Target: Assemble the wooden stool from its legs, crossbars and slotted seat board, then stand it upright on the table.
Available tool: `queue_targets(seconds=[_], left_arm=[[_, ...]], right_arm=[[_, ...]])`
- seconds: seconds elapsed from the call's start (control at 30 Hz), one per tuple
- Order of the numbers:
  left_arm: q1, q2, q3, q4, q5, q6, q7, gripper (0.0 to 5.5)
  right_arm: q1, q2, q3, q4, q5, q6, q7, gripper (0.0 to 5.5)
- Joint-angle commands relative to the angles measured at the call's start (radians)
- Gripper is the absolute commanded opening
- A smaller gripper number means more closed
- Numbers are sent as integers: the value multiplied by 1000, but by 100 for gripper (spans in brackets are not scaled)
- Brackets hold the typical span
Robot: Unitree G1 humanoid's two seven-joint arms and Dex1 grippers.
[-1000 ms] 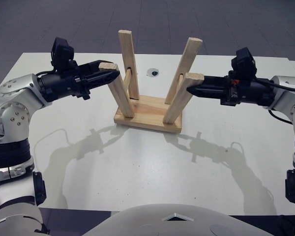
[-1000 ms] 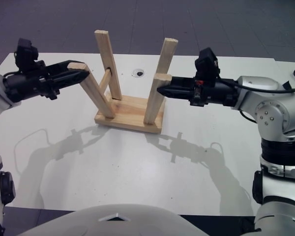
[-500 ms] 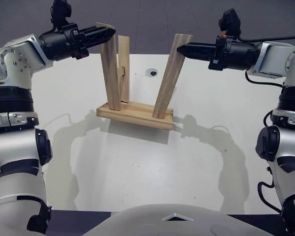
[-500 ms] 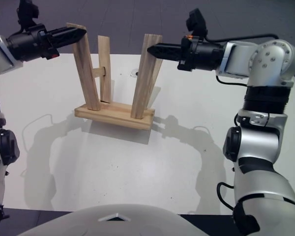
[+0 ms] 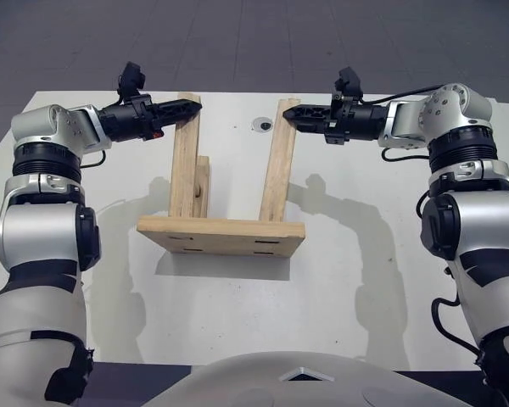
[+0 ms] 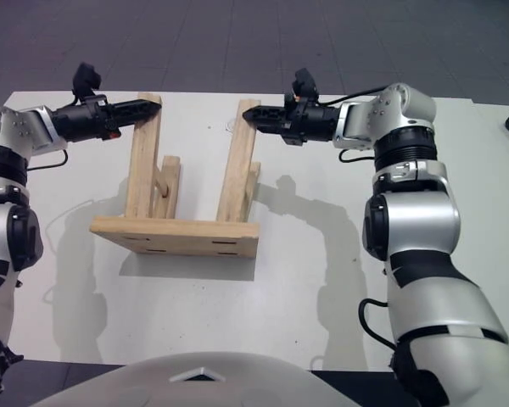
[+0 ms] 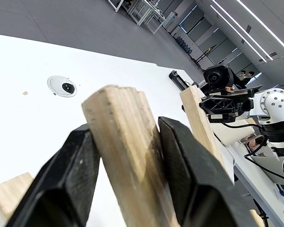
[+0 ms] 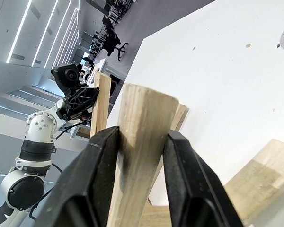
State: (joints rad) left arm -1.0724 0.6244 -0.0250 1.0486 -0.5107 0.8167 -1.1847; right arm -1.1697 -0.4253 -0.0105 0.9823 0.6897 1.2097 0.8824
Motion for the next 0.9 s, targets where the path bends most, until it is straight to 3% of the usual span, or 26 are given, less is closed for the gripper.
queue_targets(seconds=[0.03,0.4,0.63,0.8,0.9], left_arm=[[95,-163,-107,-19,110,-52,-49,224],[82,-149,24,83,125,-135,41,408],[62,-126,110,81,102,-125,6,529],[58,-109,149,70,102,-120,-16,540],[50,-98,177,72,97,-126,-9,540]], right_arm=[[-12,107,145,13,-178,-36,-41,208],[-16,115,80,89,-246,-91,12,365],[13,95,21,57,-246,-100,38,474],[19,91,-22,66,-252,-106,21,538],[24,89,-47,62,-250,-112,15,538]])
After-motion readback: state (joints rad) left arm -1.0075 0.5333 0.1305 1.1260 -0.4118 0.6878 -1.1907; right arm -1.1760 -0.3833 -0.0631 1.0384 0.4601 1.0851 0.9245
